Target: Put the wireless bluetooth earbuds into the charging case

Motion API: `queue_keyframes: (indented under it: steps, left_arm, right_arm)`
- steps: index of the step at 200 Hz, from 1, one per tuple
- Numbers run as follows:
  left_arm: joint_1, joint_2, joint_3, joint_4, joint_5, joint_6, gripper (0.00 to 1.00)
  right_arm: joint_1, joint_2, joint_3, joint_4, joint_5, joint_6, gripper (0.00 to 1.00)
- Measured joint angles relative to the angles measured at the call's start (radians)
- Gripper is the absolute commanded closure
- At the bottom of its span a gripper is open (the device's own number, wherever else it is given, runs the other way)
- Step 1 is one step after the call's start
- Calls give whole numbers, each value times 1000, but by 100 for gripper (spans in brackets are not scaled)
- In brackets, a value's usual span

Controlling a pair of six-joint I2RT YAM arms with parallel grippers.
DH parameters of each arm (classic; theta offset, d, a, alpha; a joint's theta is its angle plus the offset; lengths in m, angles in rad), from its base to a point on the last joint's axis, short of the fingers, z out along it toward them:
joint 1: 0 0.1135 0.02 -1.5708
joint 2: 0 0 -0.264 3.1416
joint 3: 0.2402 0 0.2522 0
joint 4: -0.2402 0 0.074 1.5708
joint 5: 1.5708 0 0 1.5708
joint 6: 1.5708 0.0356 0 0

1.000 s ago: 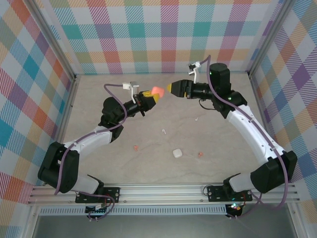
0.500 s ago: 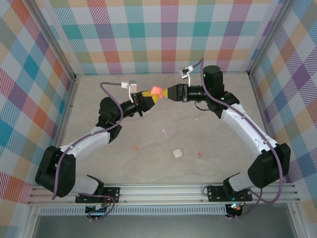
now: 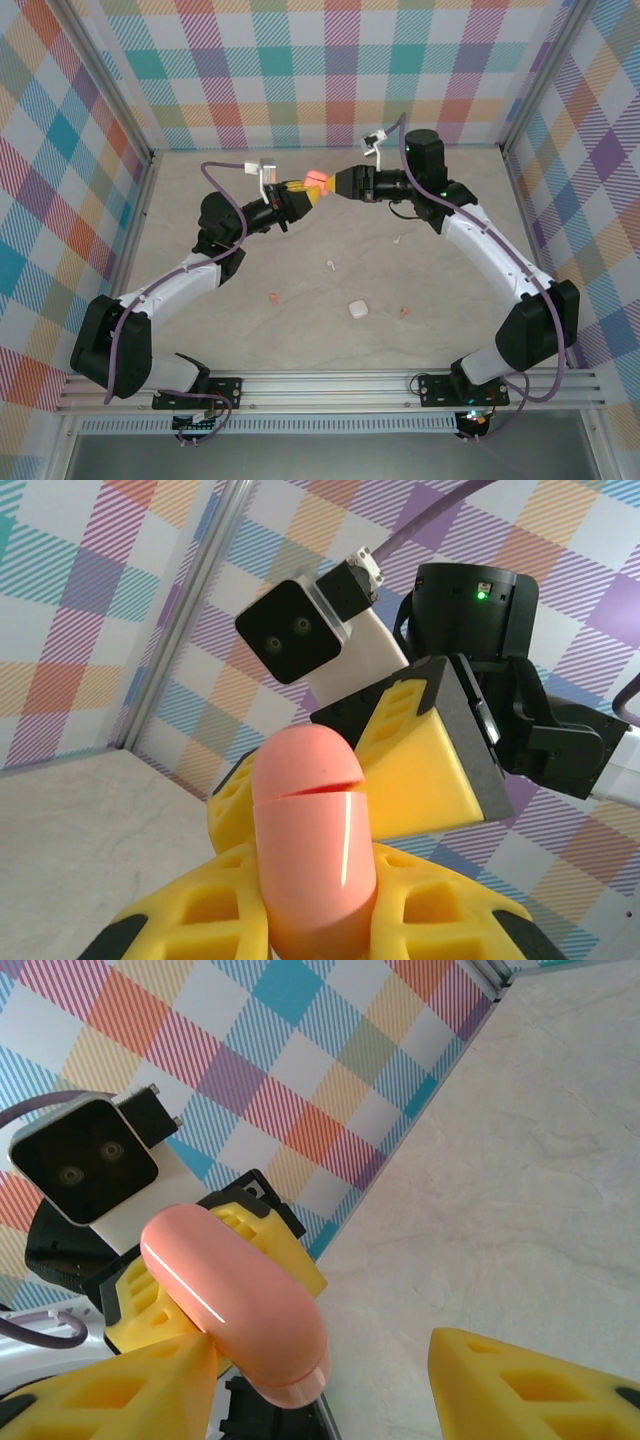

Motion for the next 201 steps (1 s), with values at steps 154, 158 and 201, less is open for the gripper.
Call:
queue_keyframes:
  steps: [154, 158, 201]
  left_arm:
    - [-13, -12, -14, -6, -15, 42, 99]
    - [-13, -12, -14, -6, -14, 42, 99]
    - [-14, 12, -16, 19, -20, 46, 99]
  right_arm:
    - [-20, 22, -121, 228, -18, 410, 38]
    - [-20, 19, -130, 240, -21, 429, 38]
    - [-19, 11, -205, 372, -39, 635, 37]
